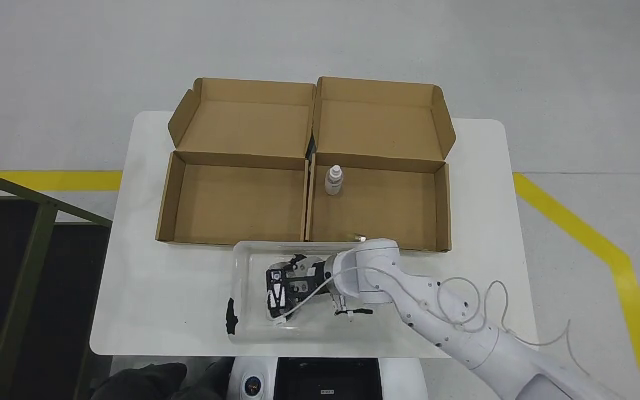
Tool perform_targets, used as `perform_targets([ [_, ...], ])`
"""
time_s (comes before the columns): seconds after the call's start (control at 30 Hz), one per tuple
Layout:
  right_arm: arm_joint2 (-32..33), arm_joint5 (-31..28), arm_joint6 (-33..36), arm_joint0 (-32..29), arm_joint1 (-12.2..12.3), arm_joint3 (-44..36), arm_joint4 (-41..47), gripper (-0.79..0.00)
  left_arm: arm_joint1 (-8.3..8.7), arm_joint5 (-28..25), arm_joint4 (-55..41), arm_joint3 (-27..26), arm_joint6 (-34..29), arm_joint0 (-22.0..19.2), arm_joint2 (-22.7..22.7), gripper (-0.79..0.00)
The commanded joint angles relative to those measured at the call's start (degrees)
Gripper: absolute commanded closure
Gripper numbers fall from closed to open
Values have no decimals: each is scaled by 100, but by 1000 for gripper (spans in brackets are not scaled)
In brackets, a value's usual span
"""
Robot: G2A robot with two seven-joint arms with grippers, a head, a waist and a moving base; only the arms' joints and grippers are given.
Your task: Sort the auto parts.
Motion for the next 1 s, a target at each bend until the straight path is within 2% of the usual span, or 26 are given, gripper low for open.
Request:
perform_targets([
  [0.0, 81, -20, -48, -35, 19, -111, 39, 0, 0, 0, 0, 0, 0, 0, 0, -785],
  [0.57, 956, -186, -801, -361, 195, -1026, 475, 0, 0, 0, 0, 0, 0, 0, 0, -785],
  [0.97, 1579, -225, -1462, -478, 262, -1059, 1213, 0, 0, 0, 0, 0, 0, 0, 0, -785],
])
